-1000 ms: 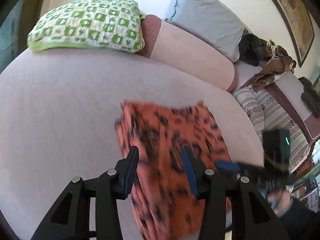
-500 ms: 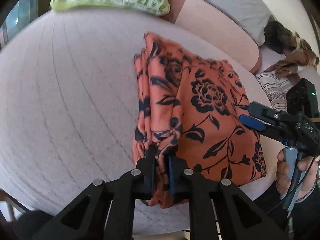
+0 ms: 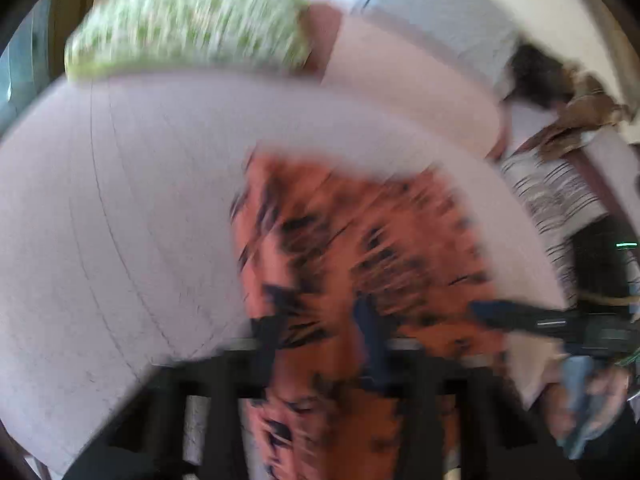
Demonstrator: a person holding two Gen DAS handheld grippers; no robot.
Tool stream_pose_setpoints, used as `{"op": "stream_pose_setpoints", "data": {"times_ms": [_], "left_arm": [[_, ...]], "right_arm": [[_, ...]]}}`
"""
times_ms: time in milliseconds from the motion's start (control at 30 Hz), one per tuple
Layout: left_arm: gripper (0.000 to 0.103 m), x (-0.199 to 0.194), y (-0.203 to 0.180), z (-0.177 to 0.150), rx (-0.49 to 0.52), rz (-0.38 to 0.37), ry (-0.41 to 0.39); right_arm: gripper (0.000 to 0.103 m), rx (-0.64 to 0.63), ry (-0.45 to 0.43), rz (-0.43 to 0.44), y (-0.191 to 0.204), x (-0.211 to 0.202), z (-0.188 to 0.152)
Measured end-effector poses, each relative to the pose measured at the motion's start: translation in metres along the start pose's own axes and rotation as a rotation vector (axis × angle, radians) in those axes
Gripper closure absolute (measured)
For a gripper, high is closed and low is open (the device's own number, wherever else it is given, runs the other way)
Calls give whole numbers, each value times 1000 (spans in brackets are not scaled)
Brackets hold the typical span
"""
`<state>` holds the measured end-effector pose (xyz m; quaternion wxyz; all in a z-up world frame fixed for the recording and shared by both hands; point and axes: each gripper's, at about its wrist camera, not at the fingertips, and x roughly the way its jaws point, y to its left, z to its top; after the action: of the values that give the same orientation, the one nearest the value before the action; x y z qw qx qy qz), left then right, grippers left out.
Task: Fold small clothes
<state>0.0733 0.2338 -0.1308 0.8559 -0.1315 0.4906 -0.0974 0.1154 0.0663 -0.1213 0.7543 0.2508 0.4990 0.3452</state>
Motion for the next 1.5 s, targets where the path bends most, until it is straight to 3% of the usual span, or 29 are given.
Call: {"op": "stream_pose_setpoints", "data": {"times_ms": [67,167,300,333,433,500,700,967,1100,1233,1300,1367,1500], "left_arm": [[94,2,14,-3,-37,-47,-9],[94,-12,4,-3,19,-3,-44],[87,-3,2,-5,36,2,-27],[83,-10,-1,-3,38,-6,-36],[50,-33,-10,-2,66,-22,-108],[44,-42,-12,-2,71,-17,-134],[38,-54,-17,-4,53,137,-153],[34,-58,-19,-12,17,180,-143],[34,-59,-17,-13,11,170,-141],[23,-59,-6,-10,-33,122,-146],[22,-54,5,-6,-68,66,-146],[21,-43,15,-2,-83,66,-138],[21,8,29,-3,-70,86,19]], "right_arm": [[21,-4,7,10,0,0,0],[21,-24,17,3,1,3,0],[20,-19,12,5,-1,5,0],[20,-18,16,3,0,4,1],[20,10,-20,42,2,-11,4],[20,34,-86,56,1,-31,4],[20,101,-173,-19,-22,-64,-7],[20,119,-167,-88,-32,-67,-23],[20,110,-166,-94,-32,-66,-21],[20,116,-151,-117,-38,-61,-13],[20,120,-144,-129,-44,-55,-4],[20,124,-126,-144,-50,-44,7],[18,148,-12,-172,-63,1,19]]}}
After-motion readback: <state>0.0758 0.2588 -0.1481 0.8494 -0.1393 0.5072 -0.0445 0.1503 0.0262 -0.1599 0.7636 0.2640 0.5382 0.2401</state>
